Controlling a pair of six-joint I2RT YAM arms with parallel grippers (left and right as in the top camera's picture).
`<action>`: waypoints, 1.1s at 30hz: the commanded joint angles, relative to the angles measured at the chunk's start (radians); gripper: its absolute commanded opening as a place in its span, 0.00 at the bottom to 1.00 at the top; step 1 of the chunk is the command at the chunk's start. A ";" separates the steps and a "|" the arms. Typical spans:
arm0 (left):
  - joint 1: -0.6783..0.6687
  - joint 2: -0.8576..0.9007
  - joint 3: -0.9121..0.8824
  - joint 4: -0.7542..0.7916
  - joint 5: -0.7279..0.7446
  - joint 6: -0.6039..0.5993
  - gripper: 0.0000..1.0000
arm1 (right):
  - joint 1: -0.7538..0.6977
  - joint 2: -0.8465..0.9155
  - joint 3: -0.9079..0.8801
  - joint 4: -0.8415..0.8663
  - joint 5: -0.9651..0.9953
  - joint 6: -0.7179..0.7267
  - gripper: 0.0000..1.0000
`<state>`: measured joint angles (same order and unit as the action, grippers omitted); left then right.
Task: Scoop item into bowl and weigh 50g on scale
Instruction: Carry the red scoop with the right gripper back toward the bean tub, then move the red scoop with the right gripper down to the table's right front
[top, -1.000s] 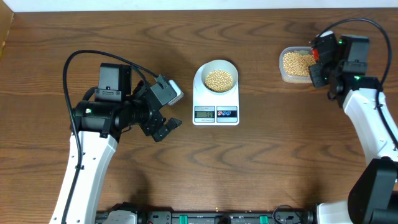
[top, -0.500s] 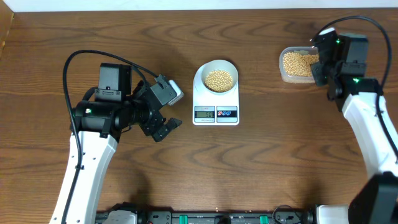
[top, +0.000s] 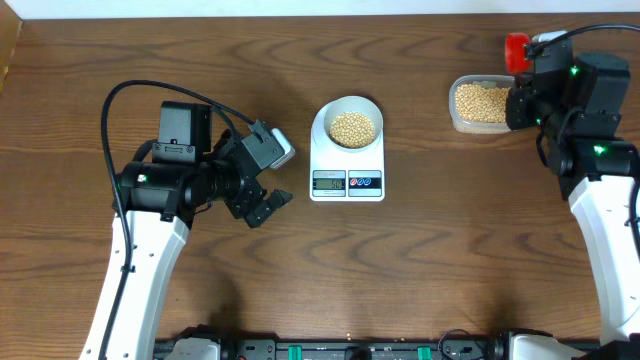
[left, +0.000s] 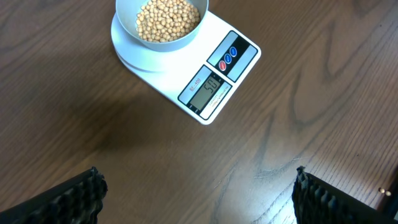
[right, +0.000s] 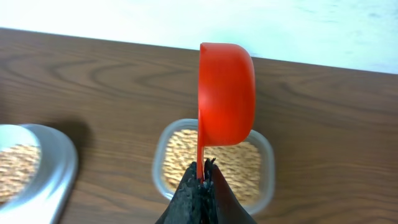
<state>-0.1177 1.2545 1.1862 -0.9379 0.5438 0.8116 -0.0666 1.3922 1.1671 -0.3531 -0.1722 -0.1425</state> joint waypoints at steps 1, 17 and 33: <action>0.005 -0.014 0.016 -0.003 -0.002 -0.005 0.98 | -0.005 -0.006 -0.003 0.009 -0.106 0.095 0.01; 0.005 -0.014 0.016 -0.003 -0.002 -0.005 0.98 | -0.078 -0.005 -0.003 -0.005 -0.280 0.333 0.01; 0.005 -0.014 0.016 -0.003 -0.002 -0.005 0.98 | -0.395 -0.005 -0.003 -0.358 -0.475 0.262 0.01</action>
<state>-0.1177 1.2545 1.1862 -0.9379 0.5438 0.8116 -0.4114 1.3922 1.1664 -0.6765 -0.5613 0.1745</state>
